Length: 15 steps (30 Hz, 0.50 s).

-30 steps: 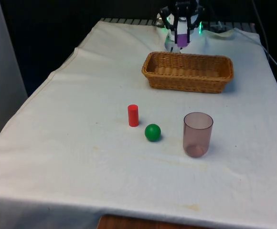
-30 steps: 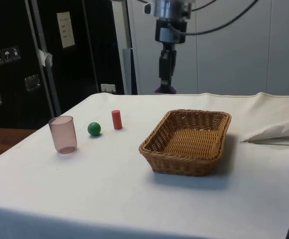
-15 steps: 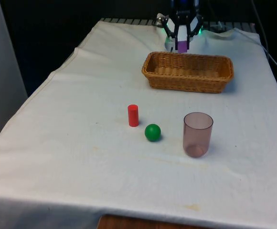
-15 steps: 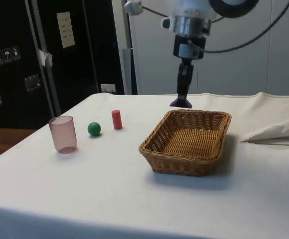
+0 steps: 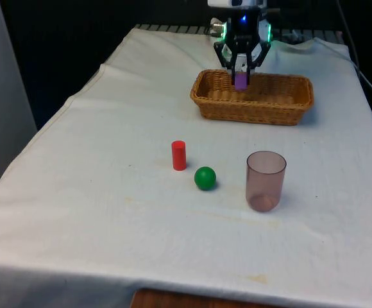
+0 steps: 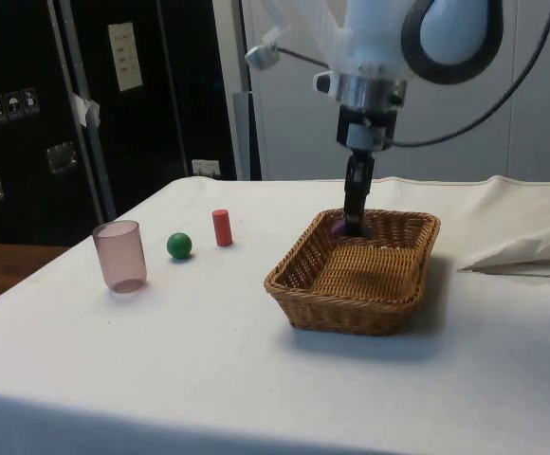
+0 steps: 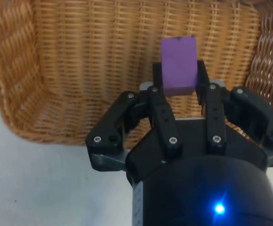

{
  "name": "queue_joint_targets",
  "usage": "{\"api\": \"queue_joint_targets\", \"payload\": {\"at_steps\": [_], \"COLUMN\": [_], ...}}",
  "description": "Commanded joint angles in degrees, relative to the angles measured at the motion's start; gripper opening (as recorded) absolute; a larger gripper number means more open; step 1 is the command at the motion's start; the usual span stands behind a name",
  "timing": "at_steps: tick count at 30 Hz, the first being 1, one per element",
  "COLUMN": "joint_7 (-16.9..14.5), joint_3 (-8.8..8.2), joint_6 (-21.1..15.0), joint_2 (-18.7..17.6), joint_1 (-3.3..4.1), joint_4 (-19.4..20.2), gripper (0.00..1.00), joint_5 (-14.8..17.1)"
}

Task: Pick up the triangular block and place it into the basket.

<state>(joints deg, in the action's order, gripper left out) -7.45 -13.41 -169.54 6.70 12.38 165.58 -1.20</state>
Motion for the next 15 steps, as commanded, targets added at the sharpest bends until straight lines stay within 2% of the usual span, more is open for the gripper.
{"api": "queue_joint_targets", "payload": {"at_steps": [1,10,12,15], "joint_7": [-0.11,0.69,0.57,0.74], "joint_3": [0.0,0.17,0.06,0.11], "joint_6": [-1.15,-5.67,-4.98,-6.13], "joint_2": [-0.97,-6.59,-6.88,-7.39], "joint_1": [0.74,0.34,0.23,0.29], "joint_4": [-0.11,0.06,-0.17,0.29], "gripper": [0.34,0.34,0.34,0.34], "joint_5": [1.15,0.34,0.0,0.17]}}
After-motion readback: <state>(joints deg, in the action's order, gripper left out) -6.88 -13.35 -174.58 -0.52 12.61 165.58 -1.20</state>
